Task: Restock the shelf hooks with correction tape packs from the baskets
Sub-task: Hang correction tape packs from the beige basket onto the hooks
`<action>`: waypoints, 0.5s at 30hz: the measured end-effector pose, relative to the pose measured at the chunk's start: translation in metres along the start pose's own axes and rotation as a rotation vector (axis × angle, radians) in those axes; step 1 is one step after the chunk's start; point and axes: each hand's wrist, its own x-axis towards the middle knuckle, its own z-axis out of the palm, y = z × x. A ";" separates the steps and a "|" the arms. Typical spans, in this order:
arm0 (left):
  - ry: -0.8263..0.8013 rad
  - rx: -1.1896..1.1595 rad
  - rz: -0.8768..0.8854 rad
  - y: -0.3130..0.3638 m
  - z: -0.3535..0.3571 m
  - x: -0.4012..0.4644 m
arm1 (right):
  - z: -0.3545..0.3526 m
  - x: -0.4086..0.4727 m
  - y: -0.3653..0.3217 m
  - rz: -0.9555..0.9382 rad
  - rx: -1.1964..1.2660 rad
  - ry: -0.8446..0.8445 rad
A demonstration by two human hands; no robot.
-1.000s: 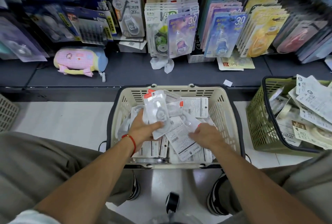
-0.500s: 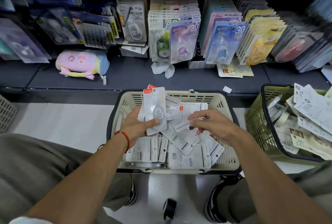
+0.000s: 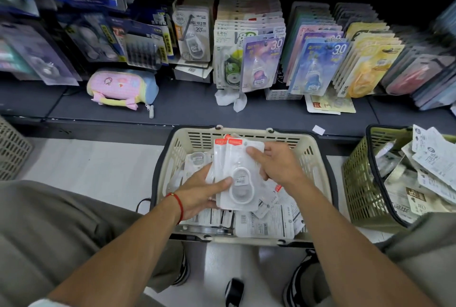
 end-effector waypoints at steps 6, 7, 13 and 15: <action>0.296 -0.059 0.085 0.003 -0.029 -0.020 | 0.036 0.034 0.019 -0.037 -0.232 0.252; 0.340 -0.065 0.100 0.004 -0.036 -0.023 | 0.037 0.039 0.027 -0.034 -0.376 0.231; 0.421 -0.061 0.146 0.007 -0.046 -0.034 | 0.043 0.053 0.043 -0.080 -0.637 0.224; 0.444 -0.059 0.155 0.010 -0.043 -0.034 | 0.043 0.054 0.043 -0.091 -0.609 0.190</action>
